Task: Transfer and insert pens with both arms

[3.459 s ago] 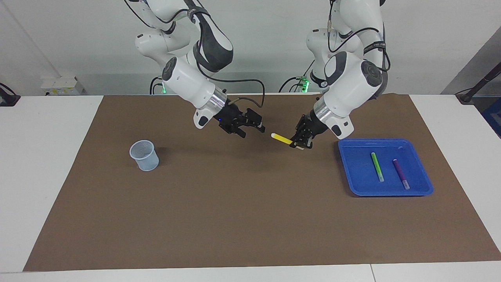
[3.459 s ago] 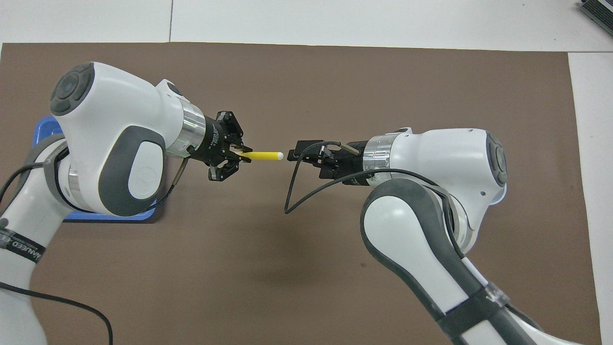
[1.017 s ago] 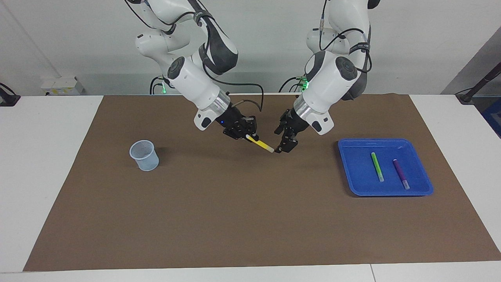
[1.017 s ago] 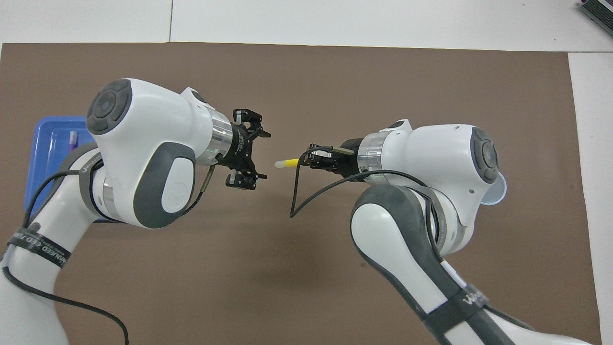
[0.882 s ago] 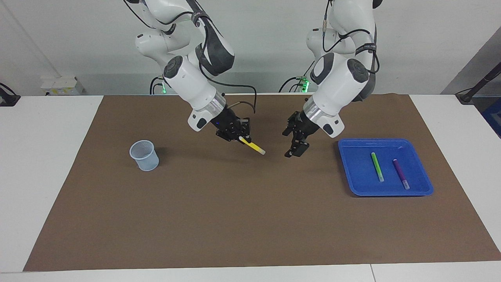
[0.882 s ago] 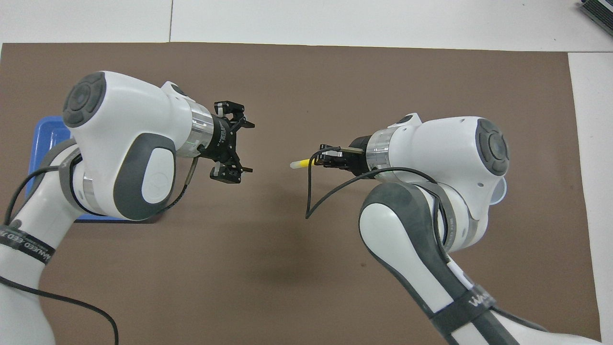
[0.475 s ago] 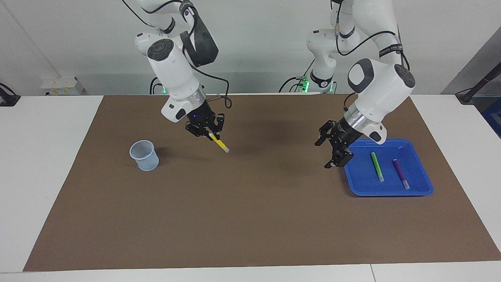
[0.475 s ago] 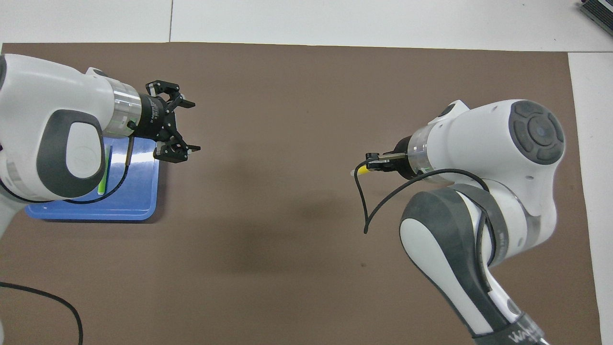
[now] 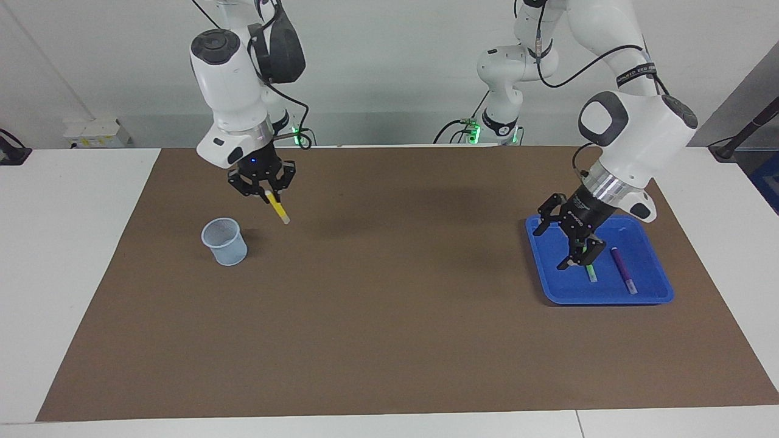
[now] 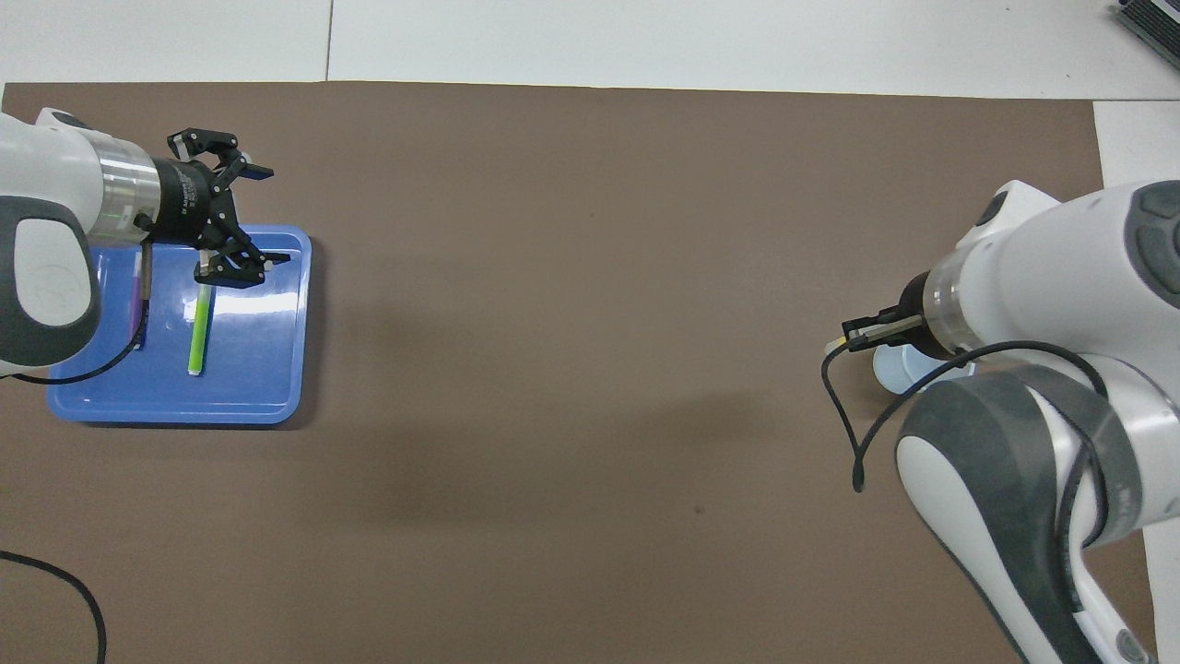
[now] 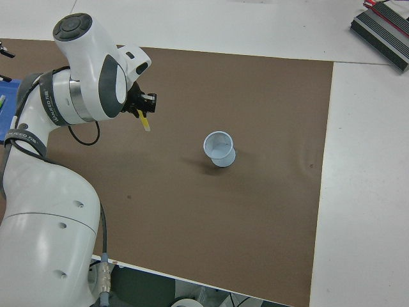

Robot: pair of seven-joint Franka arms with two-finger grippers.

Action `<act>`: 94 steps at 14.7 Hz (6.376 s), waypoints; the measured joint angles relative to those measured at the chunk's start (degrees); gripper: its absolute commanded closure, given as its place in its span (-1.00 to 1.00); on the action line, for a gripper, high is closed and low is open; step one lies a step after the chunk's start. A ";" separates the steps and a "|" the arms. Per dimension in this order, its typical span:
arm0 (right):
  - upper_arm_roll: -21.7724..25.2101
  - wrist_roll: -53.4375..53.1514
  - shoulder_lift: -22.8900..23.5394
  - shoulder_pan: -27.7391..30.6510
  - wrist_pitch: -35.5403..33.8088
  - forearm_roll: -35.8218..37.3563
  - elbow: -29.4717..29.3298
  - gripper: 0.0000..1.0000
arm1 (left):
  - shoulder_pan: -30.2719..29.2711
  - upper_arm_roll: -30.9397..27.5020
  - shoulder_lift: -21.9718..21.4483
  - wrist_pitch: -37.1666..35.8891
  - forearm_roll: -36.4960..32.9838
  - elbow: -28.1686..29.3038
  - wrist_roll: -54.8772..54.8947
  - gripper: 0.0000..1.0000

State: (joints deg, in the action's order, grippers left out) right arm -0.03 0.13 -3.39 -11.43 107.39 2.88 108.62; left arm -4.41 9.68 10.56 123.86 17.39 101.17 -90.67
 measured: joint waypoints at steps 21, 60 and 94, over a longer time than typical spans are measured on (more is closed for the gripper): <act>-0.01 15.19 -5.59 11.31 15.45 4.27 17.13 1.00 | -13.32 0.00 4.15 -2.11 -20.75 3.80 89.96 -1.00; -1.16 15.18 -6.72 10.82 7.05 -12.19 14.56 -1.00 | -3.11 1.92 3.11 -17.15 -10.82 1.16 57.26 1.00; -1.77 1.14 -1.86 -13.20 27.64 -44.48 14.05 -0.34 | 25.88 2.96 -2.37 -6.62 13.66 2.38 -6.18 1.00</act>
State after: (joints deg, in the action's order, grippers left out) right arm -1.80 1.26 -5.24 -24.64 135.03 -41.60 122.67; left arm 21.47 12.65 8.19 117.24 31.05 103.54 -96.85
